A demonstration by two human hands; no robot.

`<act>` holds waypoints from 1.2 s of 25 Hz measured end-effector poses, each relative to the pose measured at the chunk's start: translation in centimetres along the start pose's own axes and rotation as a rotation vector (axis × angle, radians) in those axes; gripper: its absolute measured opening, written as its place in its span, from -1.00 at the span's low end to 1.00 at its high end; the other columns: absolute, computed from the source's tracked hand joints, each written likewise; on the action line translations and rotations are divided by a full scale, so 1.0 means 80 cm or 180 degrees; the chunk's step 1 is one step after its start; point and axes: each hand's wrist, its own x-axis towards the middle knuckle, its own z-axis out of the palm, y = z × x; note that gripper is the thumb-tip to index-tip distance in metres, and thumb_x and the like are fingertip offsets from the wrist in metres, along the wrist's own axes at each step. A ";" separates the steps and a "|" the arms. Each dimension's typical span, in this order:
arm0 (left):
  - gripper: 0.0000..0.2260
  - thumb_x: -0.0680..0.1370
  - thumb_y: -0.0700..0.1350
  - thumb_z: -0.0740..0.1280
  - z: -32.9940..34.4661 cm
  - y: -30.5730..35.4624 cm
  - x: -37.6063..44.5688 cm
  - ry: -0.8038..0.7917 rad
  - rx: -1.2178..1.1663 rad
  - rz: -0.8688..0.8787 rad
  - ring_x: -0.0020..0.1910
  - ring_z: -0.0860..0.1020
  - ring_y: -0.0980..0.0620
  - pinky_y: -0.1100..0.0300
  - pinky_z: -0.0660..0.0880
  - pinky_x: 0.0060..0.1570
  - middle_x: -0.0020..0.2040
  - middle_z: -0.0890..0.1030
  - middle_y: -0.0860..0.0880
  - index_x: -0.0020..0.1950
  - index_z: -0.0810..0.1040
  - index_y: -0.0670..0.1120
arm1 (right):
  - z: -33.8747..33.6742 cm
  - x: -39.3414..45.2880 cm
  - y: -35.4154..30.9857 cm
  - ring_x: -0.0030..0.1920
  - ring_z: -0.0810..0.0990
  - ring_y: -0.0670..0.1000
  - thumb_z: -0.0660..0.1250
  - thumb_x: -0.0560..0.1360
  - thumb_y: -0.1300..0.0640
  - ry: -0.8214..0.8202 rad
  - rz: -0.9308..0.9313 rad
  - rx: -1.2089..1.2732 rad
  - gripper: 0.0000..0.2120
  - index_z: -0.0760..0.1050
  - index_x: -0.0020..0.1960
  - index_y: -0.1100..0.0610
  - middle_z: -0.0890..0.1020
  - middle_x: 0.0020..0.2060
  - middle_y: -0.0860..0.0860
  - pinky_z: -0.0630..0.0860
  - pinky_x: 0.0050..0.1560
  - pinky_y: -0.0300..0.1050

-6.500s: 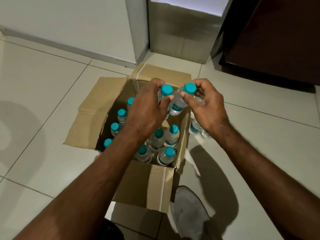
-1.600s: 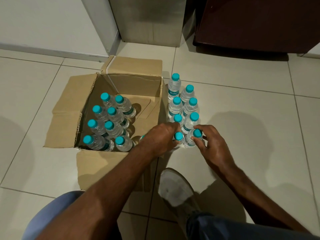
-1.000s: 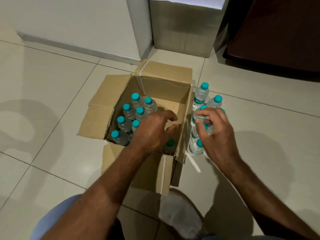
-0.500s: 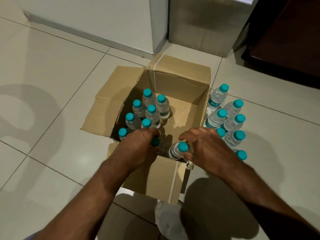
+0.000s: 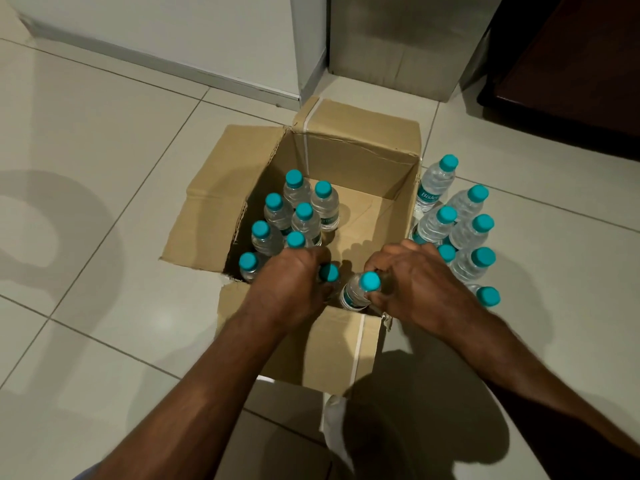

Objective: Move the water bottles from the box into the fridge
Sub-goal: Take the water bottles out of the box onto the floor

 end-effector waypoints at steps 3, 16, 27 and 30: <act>-0.69 0.54 -0.02 0.41 -0.007 0.014 0.001 0.0172 -0.0089 0.0201 0.12 0.59 0.13 0.31 0.49 0.03 0.15 0.63 0.06 0.27 0.51 0.02 | -0.007 -0.012 0.001 0.08 0.48 -0.11 0.47 0.45 -0.09 0.0170 -0.0069 0.0283 -0.74 0.54 0.11 -0.15 0.54 0.02 -0.22 0.40 0.21 -0.02; -0.60 0.47 0.09 0.38 -0.052 0.096 -0.029 0.0931 -0.1082 0.0744 0.14 0.57 0.21 0.35 0.53 0.08 0.23 0.60 0.13 0.27 0.56 0.00 | -0.068 -0.111 -0.015 0.14 0.60 -0.09 0.47 0.46 -0.05 0.1926 0.0260 0.1721 -0.63 0.56 0.19 0.11 0.60 0.09 -0.08 0.62 0.10 -0.27; -0.59 0.46 0.07 0.50 0.034 0.137 -0.029 0.0038 -0.0975 0.1145 0.03 0.61 0.22 0.25 0.63 -0.01 0.18 0.64 0.14 0.29 0.55 0.10 | -0.012 -0.216 0.048 0.15 0.61 0.00 0.48 0.47 0.02 0.2082 0.0959 0.1821 -0.75 0.58 0.13 -0.01 0.60 0.07 -0.18 0.61 0.11 -0.27; -0.56 0.47 0.05 0.50 0.065 0.137 -0.021 -0.0285 -0.0700 0.1155 0.09 0.61 0.19 0.32 0.58 0.04 0.22 0.64 0.11 0.33 0.54 0.09 | 0.016 -0.220 0.070 0.16 0.61 -0.04 0.48 0.47 0.07 0.2080 0.1172 0.1854 -0.73 0.57 0.15 -0.03 0.58 0.08 -0.20 0.61 0.15 -0.22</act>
